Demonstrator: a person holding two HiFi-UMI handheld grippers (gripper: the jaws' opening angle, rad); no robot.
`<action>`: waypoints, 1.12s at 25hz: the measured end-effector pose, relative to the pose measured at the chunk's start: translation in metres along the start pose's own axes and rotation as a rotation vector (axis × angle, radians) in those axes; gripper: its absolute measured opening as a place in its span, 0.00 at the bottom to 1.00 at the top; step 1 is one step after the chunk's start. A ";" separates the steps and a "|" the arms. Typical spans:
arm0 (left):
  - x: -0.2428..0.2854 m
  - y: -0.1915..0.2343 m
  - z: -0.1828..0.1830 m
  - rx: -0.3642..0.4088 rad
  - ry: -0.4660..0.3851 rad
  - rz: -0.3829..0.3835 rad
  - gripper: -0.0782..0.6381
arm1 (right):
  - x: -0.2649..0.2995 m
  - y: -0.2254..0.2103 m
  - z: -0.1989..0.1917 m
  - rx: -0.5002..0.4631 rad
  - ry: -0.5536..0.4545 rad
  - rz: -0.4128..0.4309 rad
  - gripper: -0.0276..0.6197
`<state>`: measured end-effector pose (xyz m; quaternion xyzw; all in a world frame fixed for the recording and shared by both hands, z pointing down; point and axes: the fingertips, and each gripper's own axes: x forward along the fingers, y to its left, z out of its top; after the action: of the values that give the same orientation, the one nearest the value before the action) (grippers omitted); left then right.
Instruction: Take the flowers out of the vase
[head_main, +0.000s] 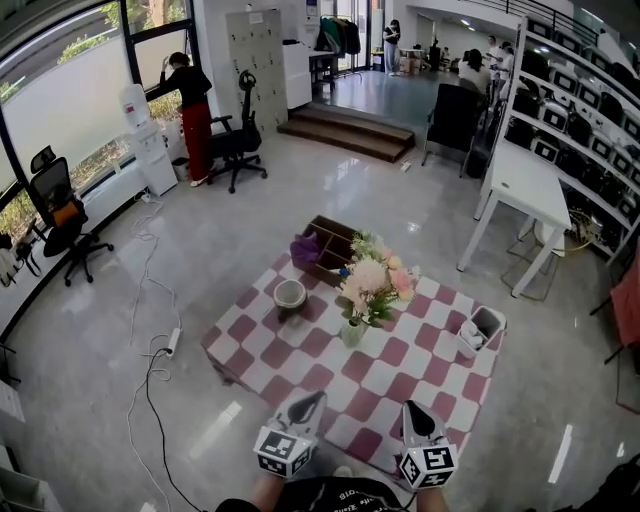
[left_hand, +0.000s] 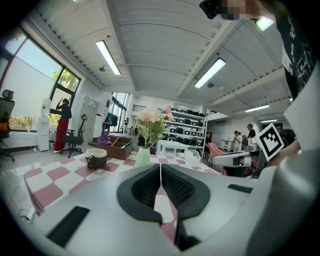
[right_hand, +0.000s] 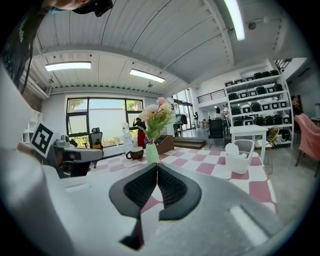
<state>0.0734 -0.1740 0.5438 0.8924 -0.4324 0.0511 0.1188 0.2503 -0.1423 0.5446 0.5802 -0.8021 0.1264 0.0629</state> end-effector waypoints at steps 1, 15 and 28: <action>0.003 0.006 0.001 0.005 0.001 -0.002 0.13 | 0.004 0.001 0.001 0.002 0.000 -0.006 0.05; 0.021 0.081 0.019 0.031 0.014 -0.107 0.13 | 0.067 0.035 0.008 0.046 -0.007 -0.115 0.06; 0.023 0.142 0.025 0.046 0.030 -0.224 0.13 | 0.110 0.070 0.018 0.093 -0.040 -0.234 0.11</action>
<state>-0.0240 -0.2828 0.5482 0.9367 -0.3269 0.0606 0.1098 0.1496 -0.2273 0.5457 0.6746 -0.7233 0.1437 0.0339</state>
